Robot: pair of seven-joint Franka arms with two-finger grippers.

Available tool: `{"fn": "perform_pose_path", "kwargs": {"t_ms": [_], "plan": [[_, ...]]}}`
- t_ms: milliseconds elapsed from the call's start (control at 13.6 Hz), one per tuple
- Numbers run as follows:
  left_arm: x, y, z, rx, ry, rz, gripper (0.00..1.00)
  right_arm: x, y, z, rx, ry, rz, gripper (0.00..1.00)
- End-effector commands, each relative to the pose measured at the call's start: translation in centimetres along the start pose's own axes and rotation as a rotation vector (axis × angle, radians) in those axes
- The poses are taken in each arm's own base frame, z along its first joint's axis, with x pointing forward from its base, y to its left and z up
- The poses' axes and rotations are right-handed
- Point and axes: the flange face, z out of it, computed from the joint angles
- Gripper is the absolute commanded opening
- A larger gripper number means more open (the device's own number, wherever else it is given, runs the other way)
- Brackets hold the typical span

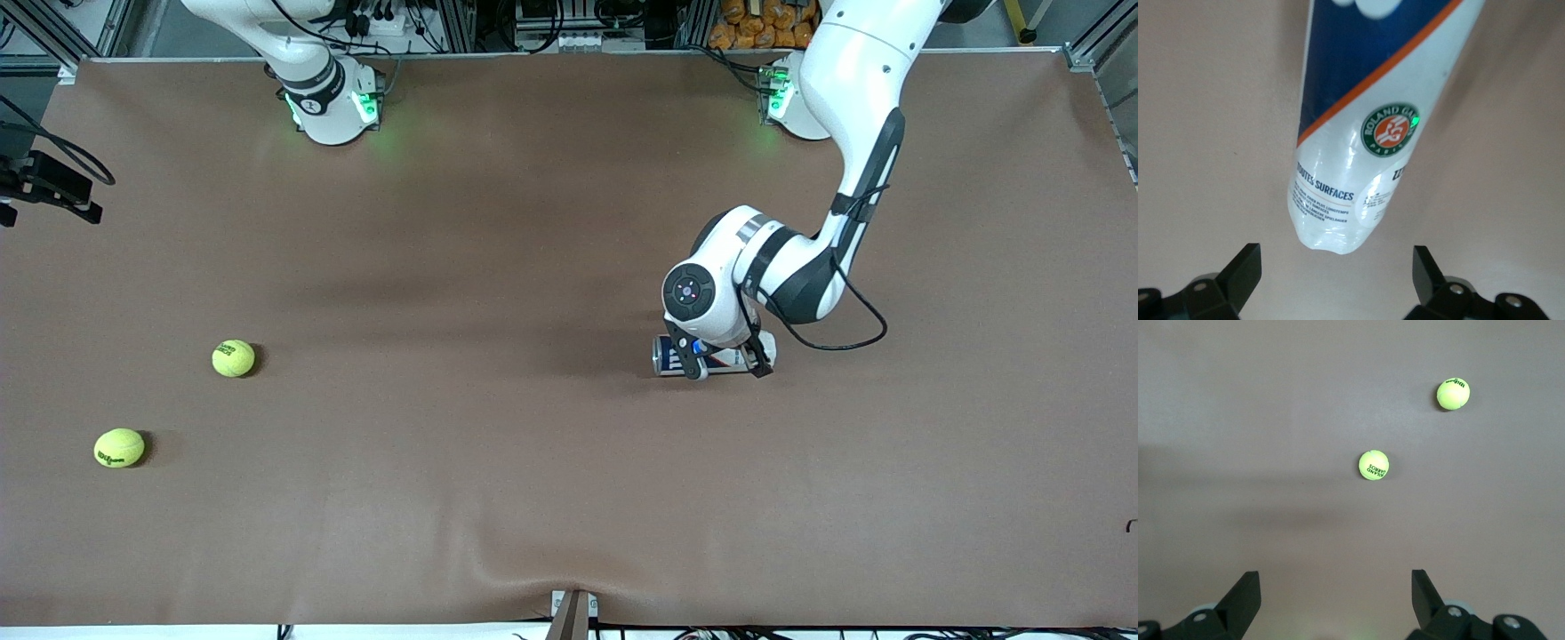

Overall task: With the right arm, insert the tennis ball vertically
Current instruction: 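Lower the left gripper and grasp the tennis can's closed end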

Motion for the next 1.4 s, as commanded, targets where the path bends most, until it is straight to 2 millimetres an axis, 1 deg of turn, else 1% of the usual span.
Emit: {"fn": "perform_pose_path", "kwargs": {"t_ms": [0, 147, 221, 295, 664, 959, 1180, 1253, 1327], "plan": [[0.8, 0.8, 0.1, 0.052, -0.011, 0.074, 1.00, -0.7, 0.3, -0.3, 0.003, 0.000, 0.017, 1.00], [1.4, 0.8, 1.0, 0.071, -0.023, 0.108, 1.00, -0.7, 0.3, -0.2, 0.003, -0.002, 0.017, 1.00], [2.1, 0.8, 1.8, 0.077, -0.014, 0.165, 1.00, -0.7, 0.3, -0.3, 0.003, 0.000, 0.017, 1.00], [2.2, 0.6, 2.1, 0.081, -0.007, 0.189, 1.00, -0.7, 0.3, -0.3, 0.003, 0.000, 0.017, 1.00], [3.1, 0.7, 3.8, 0.069, -0.004, 0.204, 1.00, -0.7, 0.3, -0.3, 0.003, 0.000, 0.017, 1.00], [3.6, 1.1, 4.7, 0.062, -0.016, 0.207, 1.00, -0.7, 0.3, -0.3, 0.003, 0.000, 0.017, 1.00], [3.8, 1.3, 4.9, 0.062, -0.020, 0.213, 1.00, -0.8, 0.2, -0.2, 0.003, -0.005, 0.017, 1.00], [3.8, 1.3, 4.9, 0.067, -0.022, 0.215, 0.98, -0.8, 0.3, -0.1, 0.004, -0.008, 0.019, 1.00], [3.8, 1.3, 4.9, 0.066, -0.022, 0.215, 0.91, -0.8, 0.3, -0.1, 0.004, -0.008, 0.019, 1.00]]}}
